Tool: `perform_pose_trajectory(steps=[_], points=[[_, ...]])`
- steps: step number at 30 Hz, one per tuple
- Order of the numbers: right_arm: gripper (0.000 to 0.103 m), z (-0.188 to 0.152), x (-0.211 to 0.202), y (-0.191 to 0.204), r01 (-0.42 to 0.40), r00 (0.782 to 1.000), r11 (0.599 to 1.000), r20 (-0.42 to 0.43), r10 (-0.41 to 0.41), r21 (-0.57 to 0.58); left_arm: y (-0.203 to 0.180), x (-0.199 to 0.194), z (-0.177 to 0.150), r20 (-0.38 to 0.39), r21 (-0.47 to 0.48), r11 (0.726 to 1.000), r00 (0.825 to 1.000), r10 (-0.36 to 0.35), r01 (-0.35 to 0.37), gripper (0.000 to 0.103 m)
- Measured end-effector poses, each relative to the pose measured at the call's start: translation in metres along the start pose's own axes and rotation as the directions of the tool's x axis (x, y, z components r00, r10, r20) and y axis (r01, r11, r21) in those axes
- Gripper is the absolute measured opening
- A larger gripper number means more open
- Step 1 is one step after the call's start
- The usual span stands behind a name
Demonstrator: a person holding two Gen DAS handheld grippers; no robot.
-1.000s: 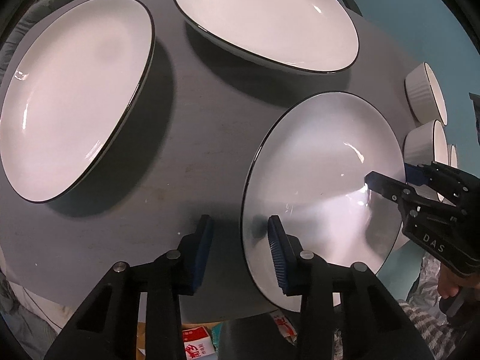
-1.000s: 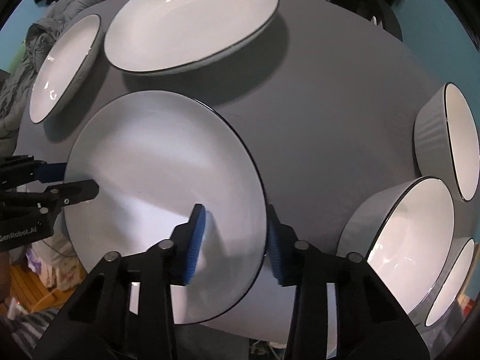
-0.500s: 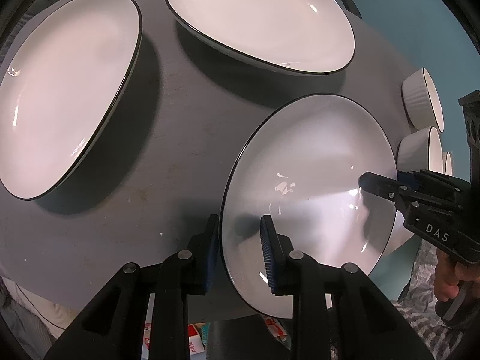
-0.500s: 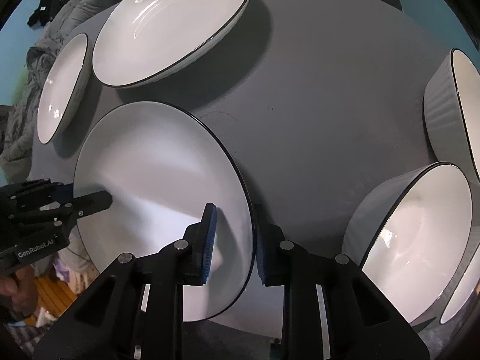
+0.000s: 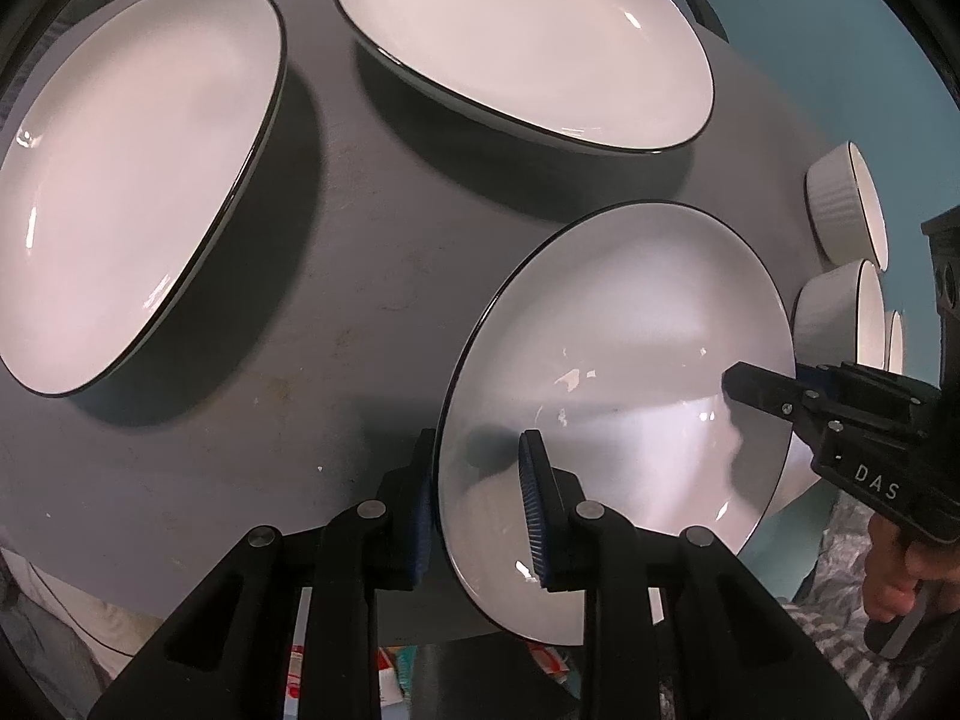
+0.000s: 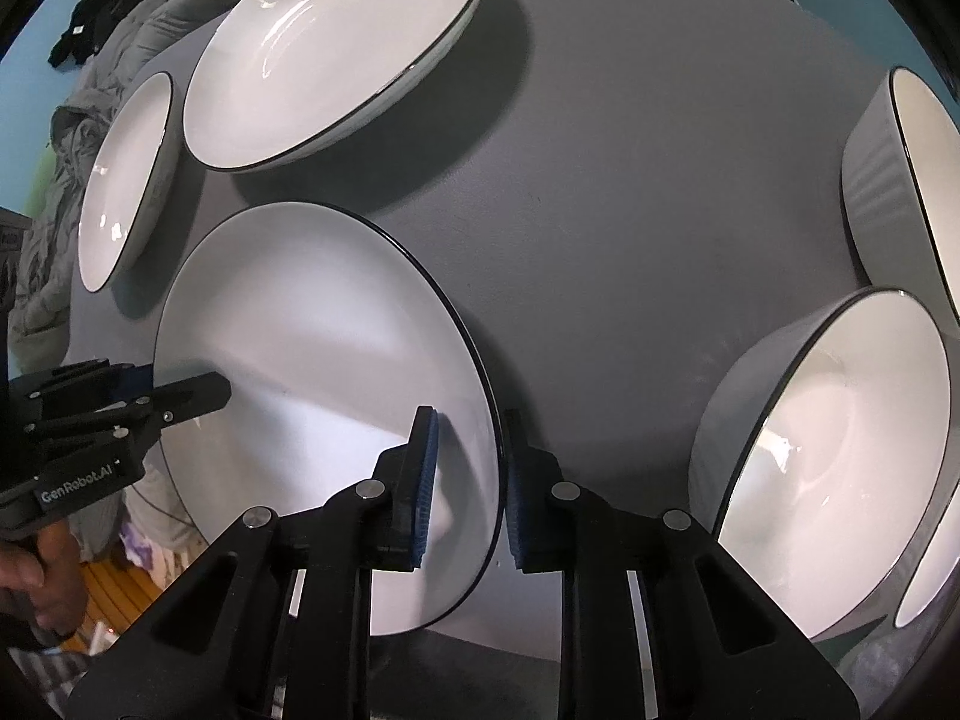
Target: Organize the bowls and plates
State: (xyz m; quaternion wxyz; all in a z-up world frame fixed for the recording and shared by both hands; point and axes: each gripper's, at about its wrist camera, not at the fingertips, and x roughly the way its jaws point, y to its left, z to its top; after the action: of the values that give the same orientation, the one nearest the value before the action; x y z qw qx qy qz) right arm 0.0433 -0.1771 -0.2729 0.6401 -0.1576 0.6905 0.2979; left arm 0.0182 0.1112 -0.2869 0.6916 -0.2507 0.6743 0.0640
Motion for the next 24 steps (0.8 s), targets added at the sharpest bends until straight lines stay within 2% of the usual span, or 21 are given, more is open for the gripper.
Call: perform_pose_trajectory(steps=[16, 24], points=[[0.016, 0.016, 0.001, 0.009, -0.016, 1.0, 1.0, -0.027, 0.015, -0.022, 0.028, -0.012, -0.025, -0.005, -0.017, 0.999, 0.999, 0.036, -0.036, 0.027], [0.015, 0.021, -0.003, 0.008, -0.024, 0.999, 0.999, -0.025, 0.023, -0.031, 0.044, -0.032, -0.04, 0.014, 0.017, 0.998, 0.998, 0.06, -0.06, 0.026]])
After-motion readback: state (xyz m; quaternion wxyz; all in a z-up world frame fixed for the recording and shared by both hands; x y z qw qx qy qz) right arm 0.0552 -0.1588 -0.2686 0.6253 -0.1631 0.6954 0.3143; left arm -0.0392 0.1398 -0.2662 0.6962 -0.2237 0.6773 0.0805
